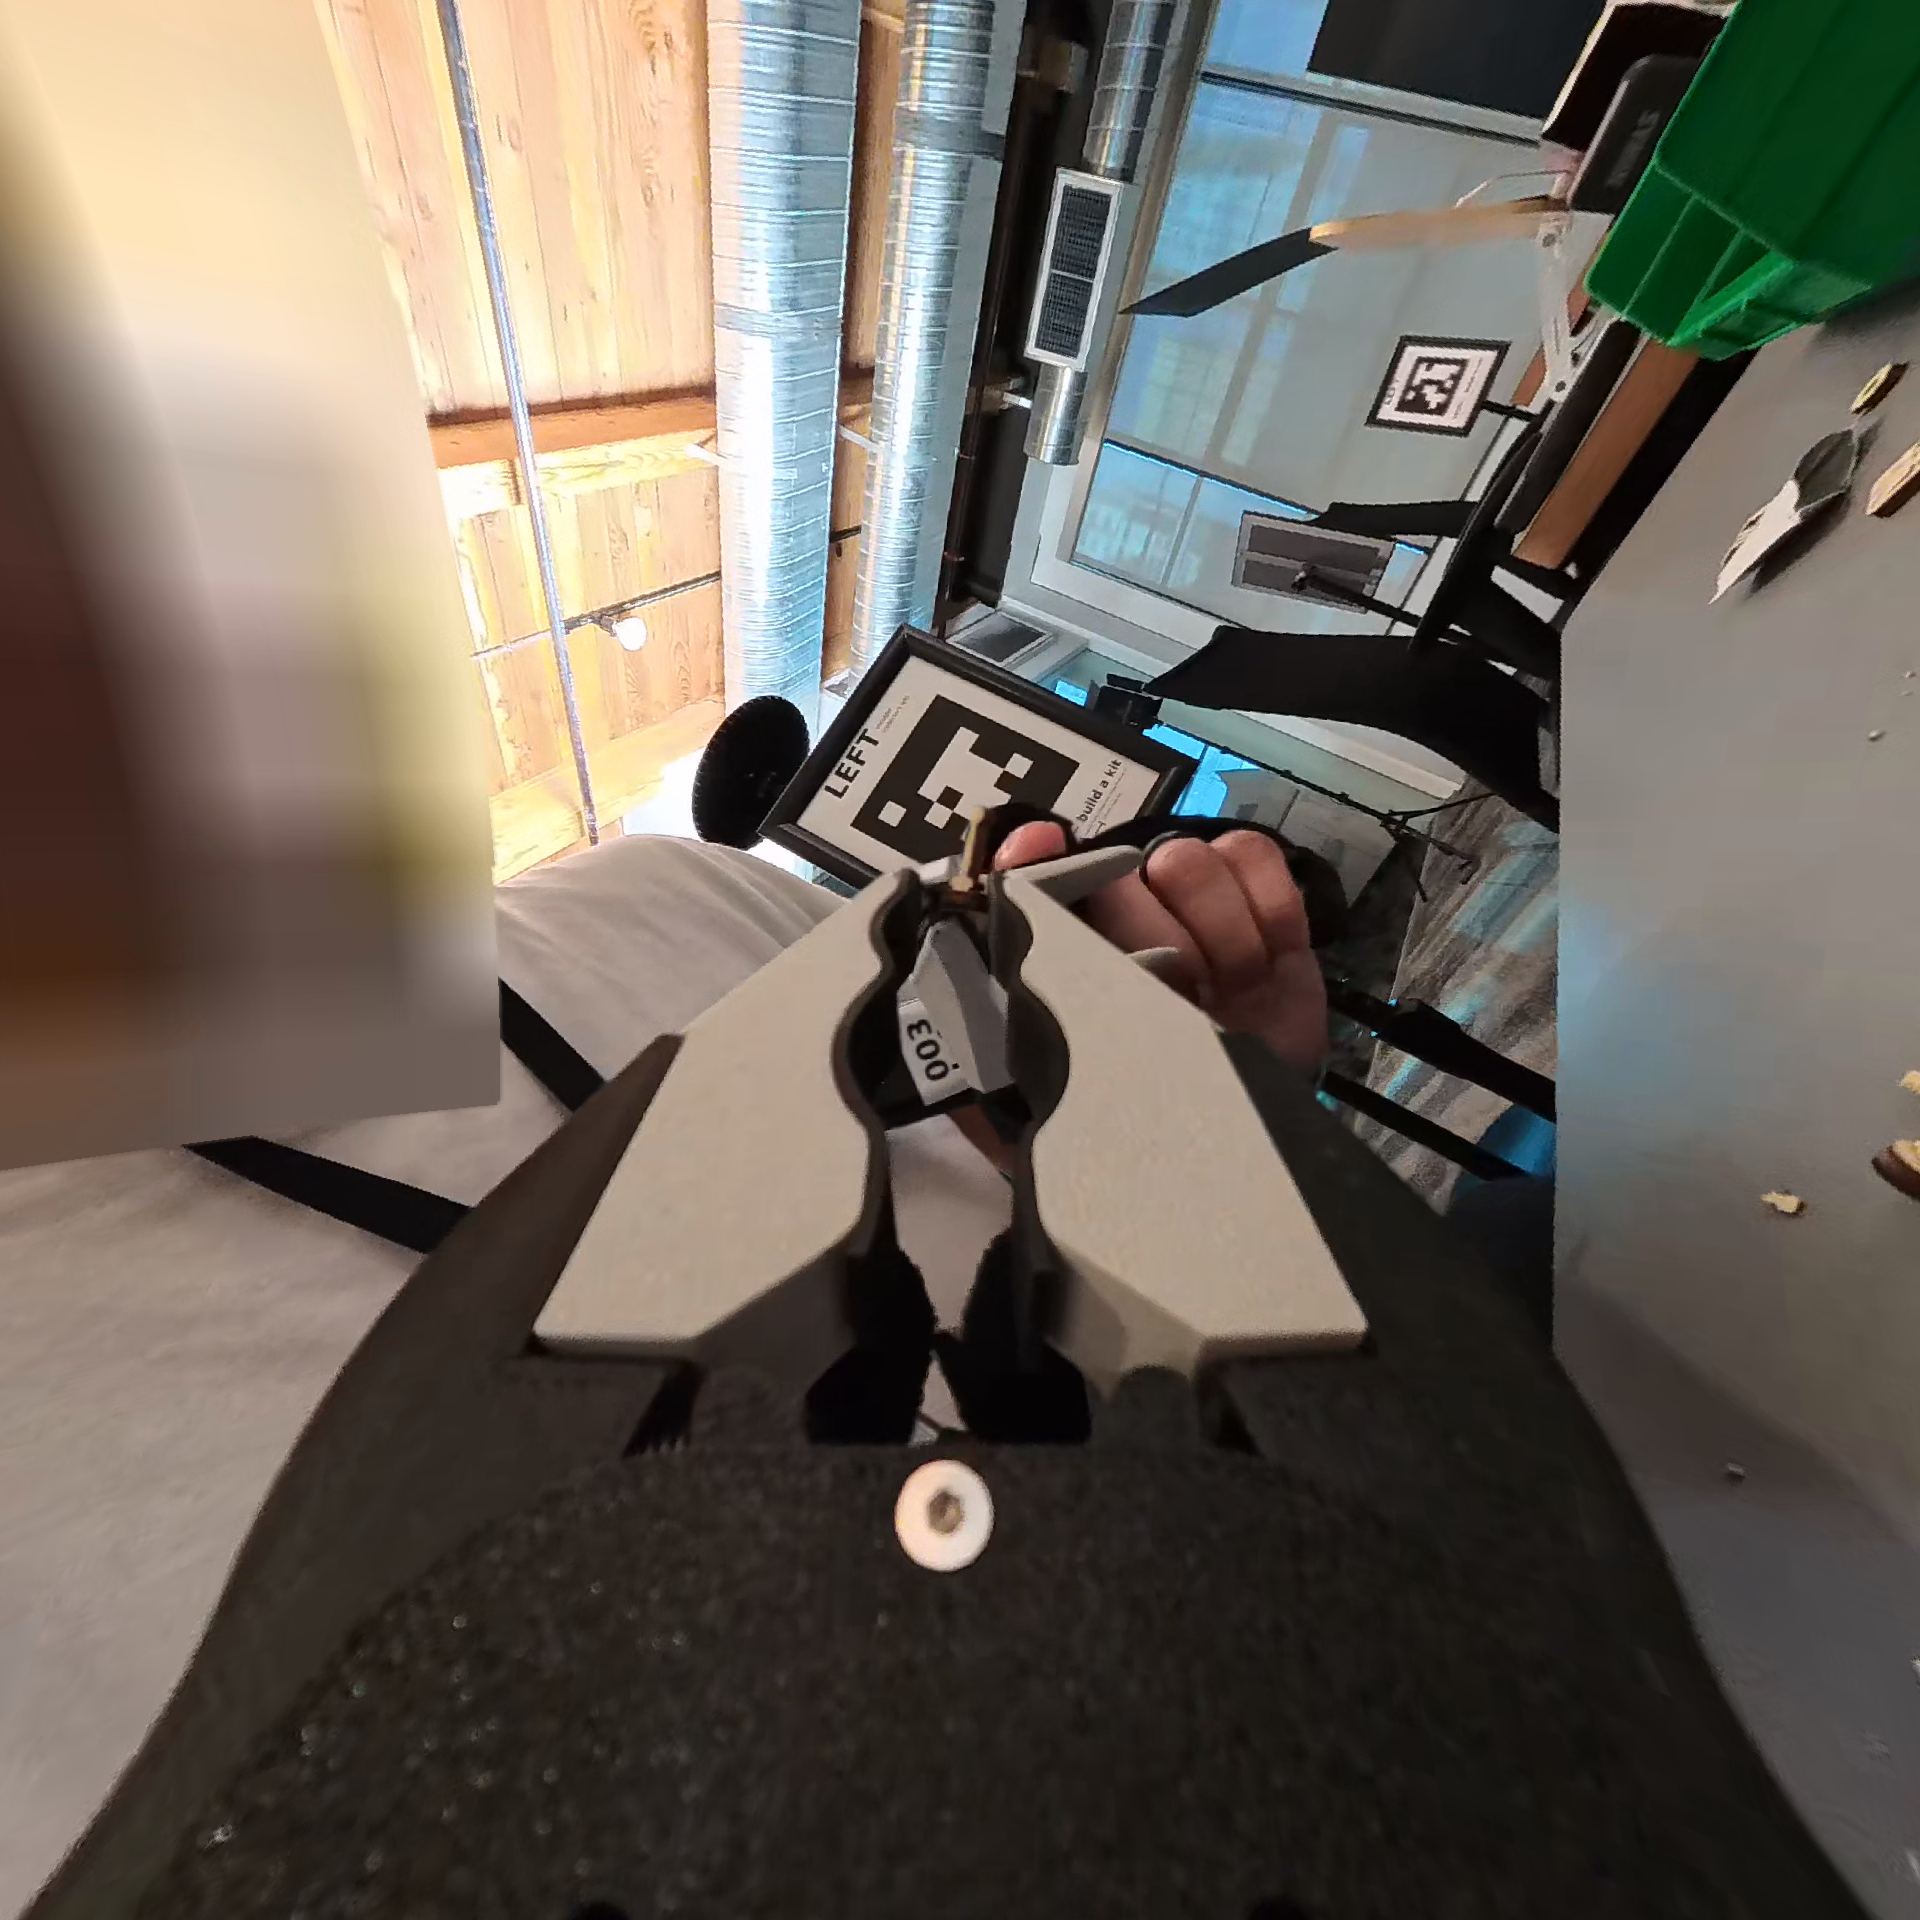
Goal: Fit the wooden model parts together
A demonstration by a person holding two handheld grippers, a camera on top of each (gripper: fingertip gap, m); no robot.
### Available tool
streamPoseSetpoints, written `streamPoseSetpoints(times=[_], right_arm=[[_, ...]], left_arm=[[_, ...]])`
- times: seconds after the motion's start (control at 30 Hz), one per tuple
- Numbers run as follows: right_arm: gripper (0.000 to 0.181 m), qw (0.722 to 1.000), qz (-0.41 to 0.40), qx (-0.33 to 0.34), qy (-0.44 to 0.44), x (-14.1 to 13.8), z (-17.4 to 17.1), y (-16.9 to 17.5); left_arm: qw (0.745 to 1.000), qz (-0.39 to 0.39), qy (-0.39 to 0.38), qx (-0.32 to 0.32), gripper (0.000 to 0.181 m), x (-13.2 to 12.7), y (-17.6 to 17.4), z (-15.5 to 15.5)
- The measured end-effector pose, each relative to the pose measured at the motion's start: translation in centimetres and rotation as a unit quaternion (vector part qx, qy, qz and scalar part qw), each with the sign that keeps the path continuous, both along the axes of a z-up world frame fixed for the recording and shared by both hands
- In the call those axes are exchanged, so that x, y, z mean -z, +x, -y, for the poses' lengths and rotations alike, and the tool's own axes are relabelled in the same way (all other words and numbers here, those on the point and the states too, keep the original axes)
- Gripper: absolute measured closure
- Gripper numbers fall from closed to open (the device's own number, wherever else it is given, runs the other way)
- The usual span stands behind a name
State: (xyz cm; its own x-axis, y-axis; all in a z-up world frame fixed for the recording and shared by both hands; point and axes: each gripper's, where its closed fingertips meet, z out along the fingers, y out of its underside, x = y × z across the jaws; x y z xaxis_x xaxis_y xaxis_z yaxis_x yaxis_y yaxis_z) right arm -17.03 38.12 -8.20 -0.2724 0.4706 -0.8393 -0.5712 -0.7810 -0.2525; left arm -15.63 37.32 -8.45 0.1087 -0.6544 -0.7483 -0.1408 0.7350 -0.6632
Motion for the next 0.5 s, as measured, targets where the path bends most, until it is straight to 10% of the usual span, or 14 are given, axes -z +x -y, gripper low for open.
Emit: streamPoseSetpoints(times=[0.17,0.3,0.5], right_arm=[[0.174,0.999,0.033,0.014,-0.022,1.2,-0.5,0.6],[0.174,0.97,0.242,0.023,-0.024,5.1,-1.0,1.8],[0.174,0.788,0.588,-0.152,0.099,10.8,-1.4,4.3]], left_arm=[[1.0,-0.012,-0.019,-0.007,0.178,0.6,-0.1,-0.2],[0.997,-0.044,-0.058,-0.009,0.17,2.3,-0.4,-1.0],[0.961,-0.195,-0.195,-0.03,0.174,9.3,-1.0,-4.2]])
